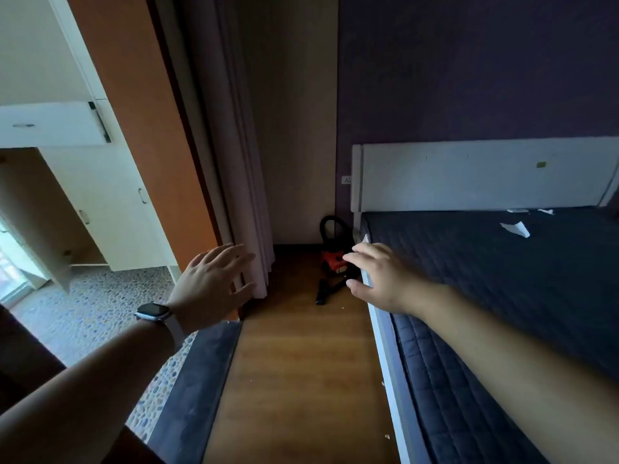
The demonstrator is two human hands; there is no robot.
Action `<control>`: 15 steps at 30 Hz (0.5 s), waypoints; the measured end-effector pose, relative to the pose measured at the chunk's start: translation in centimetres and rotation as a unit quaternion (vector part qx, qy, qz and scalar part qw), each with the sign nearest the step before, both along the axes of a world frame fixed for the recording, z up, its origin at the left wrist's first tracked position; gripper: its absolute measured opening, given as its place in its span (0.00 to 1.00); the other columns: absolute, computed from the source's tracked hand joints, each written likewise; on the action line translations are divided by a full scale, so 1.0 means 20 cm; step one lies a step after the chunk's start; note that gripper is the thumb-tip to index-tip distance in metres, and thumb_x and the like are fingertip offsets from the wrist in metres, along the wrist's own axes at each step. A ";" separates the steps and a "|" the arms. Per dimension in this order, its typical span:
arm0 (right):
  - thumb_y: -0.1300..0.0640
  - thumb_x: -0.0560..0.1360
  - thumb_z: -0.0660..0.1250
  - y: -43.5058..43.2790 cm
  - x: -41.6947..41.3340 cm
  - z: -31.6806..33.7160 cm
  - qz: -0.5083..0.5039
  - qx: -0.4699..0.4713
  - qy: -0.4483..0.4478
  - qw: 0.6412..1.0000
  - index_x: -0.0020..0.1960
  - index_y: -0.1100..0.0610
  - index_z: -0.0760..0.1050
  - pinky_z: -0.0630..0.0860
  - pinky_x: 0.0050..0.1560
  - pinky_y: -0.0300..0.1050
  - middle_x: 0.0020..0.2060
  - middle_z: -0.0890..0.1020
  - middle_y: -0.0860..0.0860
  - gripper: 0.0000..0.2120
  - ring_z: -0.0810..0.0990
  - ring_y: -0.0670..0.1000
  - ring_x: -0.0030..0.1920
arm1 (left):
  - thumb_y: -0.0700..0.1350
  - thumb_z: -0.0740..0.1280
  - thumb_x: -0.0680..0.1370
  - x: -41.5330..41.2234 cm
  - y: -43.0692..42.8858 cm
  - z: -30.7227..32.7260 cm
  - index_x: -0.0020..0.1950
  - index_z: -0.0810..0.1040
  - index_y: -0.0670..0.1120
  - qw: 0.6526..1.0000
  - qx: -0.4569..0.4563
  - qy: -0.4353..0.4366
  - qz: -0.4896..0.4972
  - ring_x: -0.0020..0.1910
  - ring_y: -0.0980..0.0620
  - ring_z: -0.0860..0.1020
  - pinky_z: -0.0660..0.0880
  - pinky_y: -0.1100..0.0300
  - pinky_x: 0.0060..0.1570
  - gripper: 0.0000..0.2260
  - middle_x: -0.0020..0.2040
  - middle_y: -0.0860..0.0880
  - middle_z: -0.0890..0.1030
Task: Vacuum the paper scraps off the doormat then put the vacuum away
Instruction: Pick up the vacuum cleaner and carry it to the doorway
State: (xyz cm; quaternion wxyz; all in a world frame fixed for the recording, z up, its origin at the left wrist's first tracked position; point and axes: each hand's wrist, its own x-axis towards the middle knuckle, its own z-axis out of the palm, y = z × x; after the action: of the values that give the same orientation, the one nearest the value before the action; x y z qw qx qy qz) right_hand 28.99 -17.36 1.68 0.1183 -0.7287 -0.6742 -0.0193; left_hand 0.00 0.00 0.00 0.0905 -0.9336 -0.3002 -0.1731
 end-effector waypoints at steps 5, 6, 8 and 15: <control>0.38 0.76 0.53 0.17 0.06 -0.07 0.001 -0.032 -0.016 0.999 0.75 0.49 0.65 0.67 0.66 0.50 0.74 0.65 0.49 0.31 0.63 0.51 0.72 | 0.63 0.56 0.75 0.10 0.12 -0.12 0.70 0.74 0.51 0.999 -0.029 0.009 0.018 0.69 0.46 0.73 0.72 0.47 0.63 0.28 0.69 0.49 0.76; 0.38 0.76 0.53 0.23 0.08 -0.09 0.002 -0.032 -0.019 0.999 0.75 0.49 0.65 0.66 0.66 0.49 0.74 0.65 0.49 0.31 0.63 0.51 0.72 | 0.64 0.56 0.75 0.11 0.17 -0.14 0.71 0.74 0.51 0.999 -0.035 0.007 0.017 0.69 0.46 0.72 0.71 0.47 0.63 0.28 0.70 0.49 0.75; 0.38 0.76 0.53 0.36 0.12 -0.12 -0.001 -0.034 -0.017 0.999 0.75 0.50 0.66 0.67 0.66 0.50 0.74 0.66 0.49 0.31 0.64 0.51 0.72 | 0.64 0.56 0.76 0.15 0.29 -0.19 0.71 0.74 0.51 0.999 -0.040 0.001 0.014 0.69 0.47 0.72 0.72 0.47 0.63 0.28 0.70 0.49 0.75; 0.42 0.80 0.59 0.93 0.24 -0.28 -0.015 -0.086 -0.025 0.996 0.75 0.49 0.64 0.65 0.66 0.49 0.74 0.65 0.47 0.26 0.62 0.51 0.72 | 0.64 0.56 0.75 0.30 0.88 -0.38 0.70 0.74 0.52 0.997 -0.067 0.024 0.004 0.69 0.47 0.72 0.72 0.48 0.62 0.28 0.69 0.50 0.75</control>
State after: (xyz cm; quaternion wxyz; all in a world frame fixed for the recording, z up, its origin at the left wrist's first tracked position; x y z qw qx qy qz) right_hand 33.73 1.33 -3.96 0.0380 -0.7457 -0.6649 0.0185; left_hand 5.96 17.65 -7.52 0.0359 -0.9404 -0.3121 -0.1302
